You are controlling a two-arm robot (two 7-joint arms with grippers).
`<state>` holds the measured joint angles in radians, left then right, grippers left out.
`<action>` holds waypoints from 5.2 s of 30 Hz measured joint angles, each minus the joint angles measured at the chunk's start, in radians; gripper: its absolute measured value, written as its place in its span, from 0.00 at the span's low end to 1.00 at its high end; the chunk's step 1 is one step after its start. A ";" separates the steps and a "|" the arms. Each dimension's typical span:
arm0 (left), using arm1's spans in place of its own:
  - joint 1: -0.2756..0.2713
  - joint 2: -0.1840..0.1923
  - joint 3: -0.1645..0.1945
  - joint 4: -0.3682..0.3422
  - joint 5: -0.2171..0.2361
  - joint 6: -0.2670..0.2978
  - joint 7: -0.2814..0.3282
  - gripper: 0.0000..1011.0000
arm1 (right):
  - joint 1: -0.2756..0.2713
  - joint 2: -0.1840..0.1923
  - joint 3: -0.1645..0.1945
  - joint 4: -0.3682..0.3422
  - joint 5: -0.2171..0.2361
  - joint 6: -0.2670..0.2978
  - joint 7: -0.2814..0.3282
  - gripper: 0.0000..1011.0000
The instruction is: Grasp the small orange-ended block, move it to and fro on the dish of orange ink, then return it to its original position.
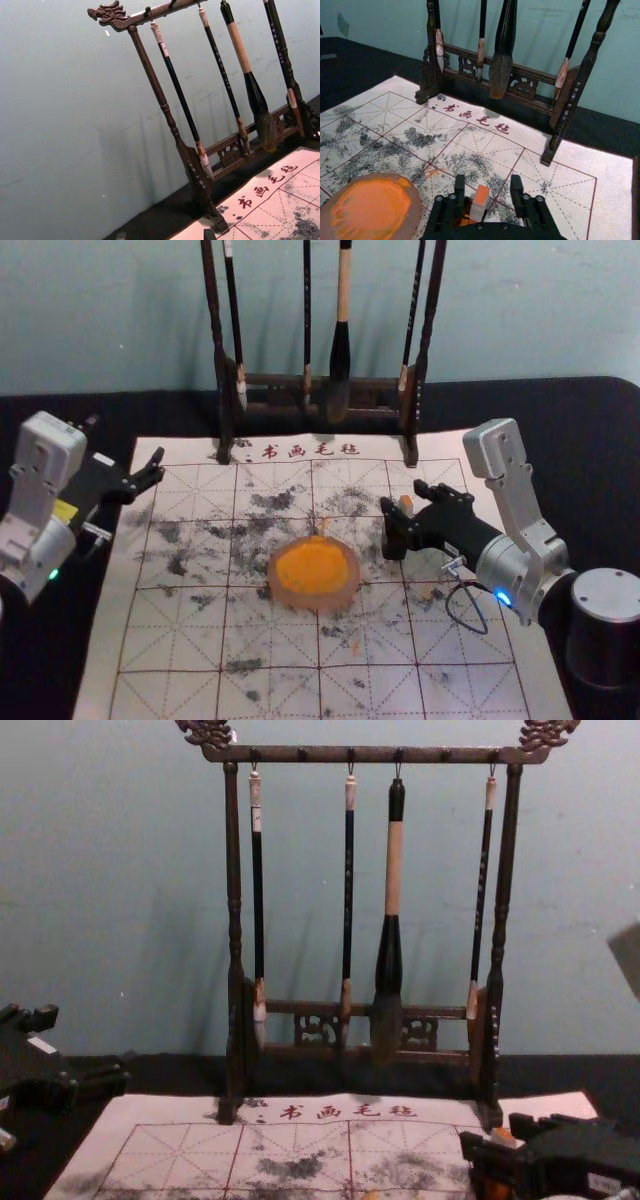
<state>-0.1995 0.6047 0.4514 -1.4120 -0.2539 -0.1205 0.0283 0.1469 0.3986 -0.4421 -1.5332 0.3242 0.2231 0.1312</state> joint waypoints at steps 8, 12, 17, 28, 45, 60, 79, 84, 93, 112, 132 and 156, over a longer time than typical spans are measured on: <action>0.000 0.000 0.000 0.000 0.000 0.000 0.000 0.99 | 0.000 0.000 0.000 0.000 0.001 0.000 -0.001 0.34; 0.000 0.000 0.000 0.000 0.000 0.000 0.000 0.99 | 0.000 0.000 0.000 0.000 0.001 0.000 -0.001 0.24; 0.000 0.000 0.000 0.000 0.000 0.000 0.000 0.99 | 0.000 0.000 0.000 0.000 0.003 0.000 0.000 0.15; 0.000 0.000 0.000 0.000 0.000 0.000 0.000 0.99 | -0.002 -0.001 0.003 -0.001 0.003 0.000 0.002 0.14; 0.000 0.000 0.000 0.000 0.000 0.000 0.000 0.99 | -0.048 -0.020 0.076 -0.073 0.033 -0.035 0.078 0.14; 0.000 0.000 0.000 0.000 0.000 0.000 0.000 0.99 | -0.031 0.025 0.103 -0.102 0.043 -0.202 0.268 0.14; 0.000 0.000 0.000 0.000 0.000 0.000 0.000 0.99 | 0.108 0.072 -0.049 0.030 -0.021 -0.243 0.458 0.14; 0.000 0.000 0.000 0.000 0.000 0.000 0.000 0.99 | 0.135 0.064 -0.068 0.058 -0.022 -0.222 0.467 0.14; 0.000 0.000 0.000 0.000 0.000 0.000 0.000 0.99 | 0.155 0.060 -0.089 0.079 -0.015 -0.224 0.476 0.14; 0.000 0.000 0.000 0.000 0.000 0.000 0.000 0.99 | 0.176 0.054 -0.115 0.118 -0.019 -0.260 0.484 0.14; 0.000 0.000 0.000 0.000 0.000 0.000 0.000 0.99 | 0.227 0.013 -0.159 0.198 -0.060 -0.258 0.496 0.14; 0.000 0.000 0.000 0.000 0.000 0.000 0.000 0.99 | 0.261 -0.023 -0.182 0.231 -0.083 -0.176 0.477 0.14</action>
<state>-0.1995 0.6047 0.4514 -1.4120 -0.2539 -0.1205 0.0283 0.4081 0.3759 -0.6246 -1.3020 0.2414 0.0471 0.6084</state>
